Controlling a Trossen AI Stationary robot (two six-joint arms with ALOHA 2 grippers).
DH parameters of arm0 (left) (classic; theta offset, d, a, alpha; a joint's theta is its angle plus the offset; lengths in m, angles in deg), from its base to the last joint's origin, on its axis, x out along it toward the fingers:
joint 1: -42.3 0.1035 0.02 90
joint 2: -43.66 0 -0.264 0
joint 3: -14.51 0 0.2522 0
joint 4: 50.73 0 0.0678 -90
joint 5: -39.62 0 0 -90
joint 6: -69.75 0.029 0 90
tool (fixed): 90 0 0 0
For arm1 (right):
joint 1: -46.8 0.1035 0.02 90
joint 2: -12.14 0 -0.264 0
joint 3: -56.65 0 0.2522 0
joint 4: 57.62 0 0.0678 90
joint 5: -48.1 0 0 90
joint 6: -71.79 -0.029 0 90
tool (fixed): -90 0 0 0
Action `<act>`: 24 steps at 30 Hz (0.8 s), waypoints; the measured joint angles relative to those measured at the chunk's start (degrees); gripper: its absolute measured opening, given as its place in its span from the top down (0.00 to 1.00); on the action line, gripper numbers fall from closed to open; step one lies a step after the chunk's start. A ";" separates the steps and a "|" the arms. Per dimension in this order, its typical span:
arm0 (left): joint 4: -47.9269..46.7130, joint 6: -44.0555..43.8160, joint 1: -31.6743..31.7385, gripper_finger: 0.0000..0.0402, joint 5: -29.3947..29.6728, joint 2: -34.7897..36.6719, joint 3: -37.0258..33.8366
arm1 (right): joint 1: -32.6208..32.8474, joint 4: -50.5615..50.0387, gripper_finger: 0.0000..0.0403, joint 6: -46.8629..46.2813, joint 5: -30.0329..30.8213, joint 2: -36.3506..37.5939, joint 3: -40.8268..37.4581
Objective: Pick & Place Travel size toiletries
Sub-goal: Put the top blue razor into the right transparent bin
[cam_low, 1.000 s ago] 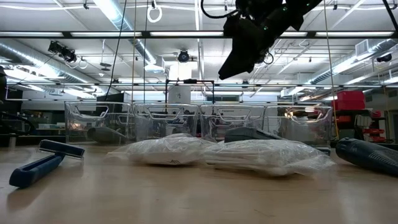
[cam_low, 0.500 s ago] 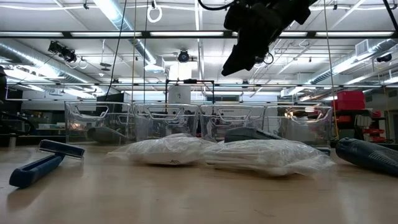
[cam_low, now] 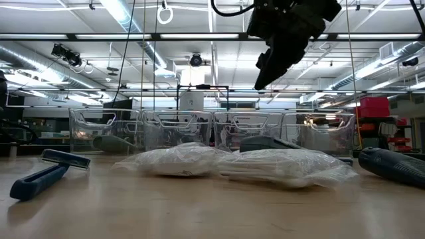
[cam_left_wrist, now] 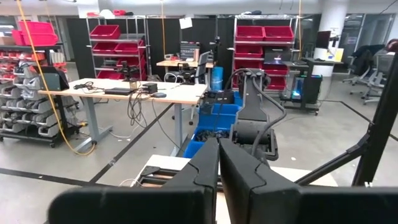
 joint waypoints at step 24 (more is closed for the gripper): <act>-1.70 2.60 0.00 0.97 -1.71 0.00 0.00 | 6.98 -27.69 0.48 12.92 0.79 -0.02 -0.02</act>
